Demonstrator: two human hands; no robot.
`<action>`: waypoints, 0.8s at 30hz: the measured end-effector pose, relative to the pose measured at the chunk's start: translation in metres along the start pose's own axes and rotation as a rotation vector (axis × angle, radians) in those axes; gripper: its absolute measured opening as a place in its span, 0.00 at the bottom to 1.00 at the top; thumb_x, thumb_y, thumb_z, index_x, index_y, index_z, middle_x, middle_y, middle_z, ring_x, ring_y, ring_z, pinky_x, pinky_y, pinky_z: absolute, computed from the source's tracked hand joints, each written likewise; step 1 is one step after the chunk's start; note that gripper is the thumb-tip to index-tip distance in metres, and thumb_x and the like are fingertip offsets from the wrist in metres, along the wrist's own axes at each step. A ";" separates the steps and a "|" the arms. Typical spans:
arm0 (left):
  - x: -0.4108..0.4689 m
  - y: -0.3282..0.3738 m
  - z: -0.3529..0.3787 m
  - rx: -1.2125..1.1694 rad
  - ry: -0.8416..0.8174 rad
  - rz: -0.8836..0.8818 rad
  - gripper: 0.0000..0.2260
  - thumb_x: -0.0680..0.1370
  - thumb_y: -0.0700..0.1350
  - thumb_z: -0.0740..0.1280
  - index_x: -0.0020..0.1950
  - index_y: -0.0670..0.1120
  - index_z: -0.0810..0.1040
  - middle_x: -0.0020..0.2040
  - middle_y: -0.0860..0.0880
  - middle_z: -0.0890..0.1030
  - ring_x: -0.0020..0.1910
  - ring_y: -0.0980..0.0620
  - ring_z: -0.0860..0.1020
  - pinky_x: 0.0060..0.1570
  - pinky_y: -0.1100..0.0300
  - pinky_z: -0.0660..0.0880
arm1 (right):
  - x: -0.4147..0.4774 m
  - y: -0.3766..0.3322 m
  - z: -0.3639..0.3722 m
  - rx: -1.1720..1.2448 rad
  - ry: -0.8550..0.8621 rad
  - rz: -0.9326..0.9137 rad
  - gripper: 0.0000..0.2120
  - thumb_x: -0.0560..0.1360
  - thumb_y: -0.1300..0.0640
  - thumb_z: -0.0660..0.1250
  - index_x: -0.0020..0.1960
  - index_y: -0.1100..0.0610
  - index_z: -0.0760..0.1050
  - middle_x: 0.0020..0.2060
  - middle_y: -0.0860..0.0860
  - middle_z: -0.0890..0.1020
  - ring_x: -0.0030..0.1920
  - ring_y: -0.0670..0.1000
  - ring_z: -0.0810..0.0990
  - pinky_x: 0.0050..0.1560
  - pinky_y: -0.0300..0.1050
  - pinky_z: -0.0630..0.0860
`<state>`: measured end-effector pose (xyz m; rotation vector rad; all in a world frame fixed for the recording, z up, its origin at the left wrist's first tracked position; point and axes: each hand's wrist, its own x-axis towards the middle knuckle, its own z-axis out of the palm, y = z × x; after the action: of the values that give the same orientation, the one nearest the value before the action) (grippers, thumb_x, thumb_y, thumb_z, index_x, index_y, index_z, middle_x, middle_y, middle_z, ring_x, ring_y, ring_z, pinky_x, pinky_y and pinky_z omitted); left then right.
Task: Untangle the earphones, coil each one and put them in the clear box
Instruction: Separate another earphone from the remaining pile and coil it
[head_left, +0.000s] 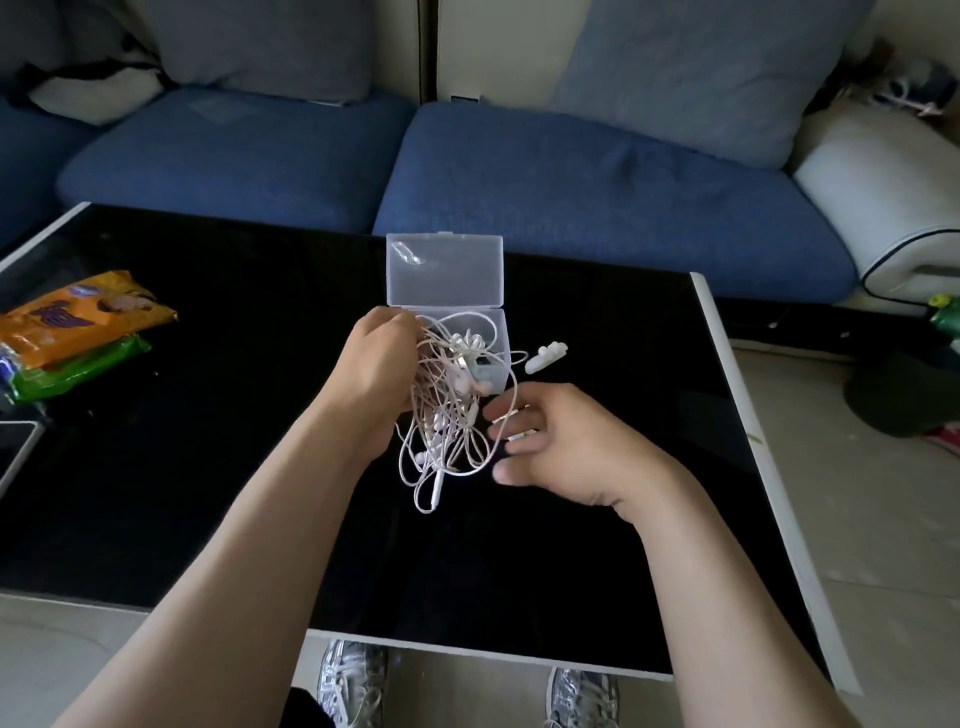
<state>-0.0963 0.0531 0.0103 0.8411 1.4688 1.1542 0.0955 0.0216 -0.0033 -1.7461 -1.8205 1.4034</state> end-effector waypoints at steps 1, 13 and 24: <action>-0.001 0.000 0.001 0.001 -0.008 -0.018 0.11 0.81 0.36 0.57 0.48 0.43 0.79 0.32 0.49 0.80 0.28 0.52 0.80 0.30 0.59 0.76 | -0.001 -0.001 0.001 0.062 -0.030 -0.009 0.23 0.69 0.60 0.82 0.59 0.44 0.81 0.52 0.45 0.87 0.52 0.47 0.88 0.63 0.54 0.83; -0.003 -0.005 0.000 0.058 -0.058 -0.147 0.13 0.81 0.33 0.55 0.48 0.39 0.79 0.35 0.44 0.83 0.30 0.49 0.82 0.35 0.53 0.82 | -0.004 -0.003 0.002 0.030 -0.036 0.066 0.12 0.73 0.60 0.79 0.53 0.48 0.83 0.43 0.50 0.86 0.44 0.48 0.84 0.54 0.45 0.78; 0.001 -0.008 -0.008 0.229 0.086 -0.075 0.08 0.76 0.34 0.56 0.42 0.40 0.74 0.34 0.44 0.72 0.25 0.49 0.71 0.27 0.60 0.70 | 0.000 0.003 -0.003 0.507 0.011 0.075 0.06 0.81 0.65 0.72 0.58 0.64 0.82 0.40 0.58 0.87 0.41 0.54 0.88 0.44 0.44 0.82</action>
<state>-0.1034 0.0503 0.0027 0.8920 1.7123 0.9895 0.0999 0.0228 -0.0042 -1.5568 -1.2503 1.6929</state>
